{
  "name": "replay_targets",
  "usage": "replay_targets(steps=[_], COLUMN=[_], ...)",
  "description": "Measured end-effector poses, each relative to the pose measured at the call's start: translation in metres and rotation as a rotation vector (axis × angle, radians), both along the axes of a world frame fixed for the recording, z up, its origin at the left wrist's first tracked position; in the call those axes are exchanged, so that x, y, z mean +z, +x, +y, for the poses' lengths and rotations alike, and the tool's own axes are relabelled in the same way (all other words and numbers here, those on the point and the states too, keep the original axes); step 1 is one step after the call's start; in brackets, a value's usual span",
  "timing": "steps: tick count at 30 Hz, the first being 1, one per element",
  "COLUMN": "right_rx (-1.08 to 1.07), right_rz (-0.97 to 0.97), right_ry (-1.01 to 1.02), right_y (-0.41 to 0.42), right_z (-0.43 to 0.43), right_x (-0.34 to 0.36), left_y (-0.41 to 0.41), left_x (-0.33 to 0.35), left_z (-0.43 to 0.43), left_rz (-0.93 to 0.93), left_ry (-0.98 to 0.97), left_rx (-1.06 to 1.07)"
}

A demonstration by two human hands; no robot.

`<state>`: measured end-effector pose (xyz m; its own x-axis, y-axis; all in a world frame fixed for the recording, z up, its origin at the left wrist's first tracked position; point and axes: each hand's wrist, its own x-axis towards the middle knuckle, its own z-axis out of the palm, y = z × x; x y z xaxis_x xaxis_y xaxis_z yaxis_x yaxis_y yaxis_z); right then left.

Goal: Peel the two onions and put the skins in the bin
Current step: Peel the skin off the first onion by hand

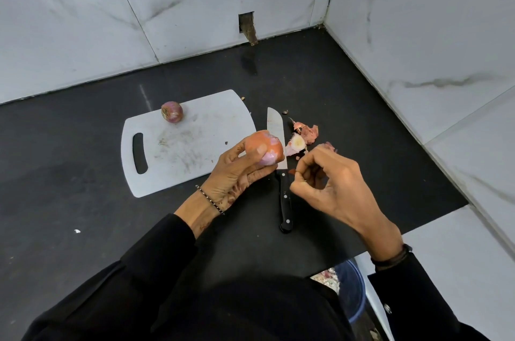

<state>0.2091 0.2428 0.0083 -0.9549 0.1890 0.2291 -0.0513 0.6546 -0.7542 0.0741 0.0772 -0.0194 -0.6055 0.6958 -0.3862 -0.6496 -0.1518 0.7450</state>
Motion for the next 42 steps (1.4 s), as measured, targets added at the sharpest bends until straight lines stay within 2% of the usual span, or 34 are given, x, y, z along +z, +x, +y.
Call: replay_targets(steps=[8, 14, 17, 21, 26, 42], right_rx=[-0.187, -0.21, -0.181, -0.144, -0.015, 0.0], right_rz=[-0.012, 0.022, 0.063, 0.104, 0.111, 0.086], right_ry=[0.183, 0.108, 0.156, -0.045, -0.034, -0.042], right_y=[0.001, 0.002, 0.002, 0.002, -0.004, -0.011], right_z=[0.017, 0.017, 0.013, 0.001, -0.006, -0.015], right_x=[-0.007, -0.001, 0.004, 0.022, 0.023, 0.017], left_y=[0.002, 0.005, 0.006, 0.01, 0.01, 0.008], left_x=[0.01, 0.013, 0.014, 0.014, 0.013, 0.013], left_z=[0.006, 0.006, 0.007, 0.008, 0.009, 0.002], left_rz=[-0.044, -0.027, 0.012, 0.025, 0.116, 0.174], left_ry=[0.069, 0.043, 0.004, -0.003, -0.036, -0.047], left_rx=[-0.134, -0.156, -0.152, -0.141, -0.16, -0.184])
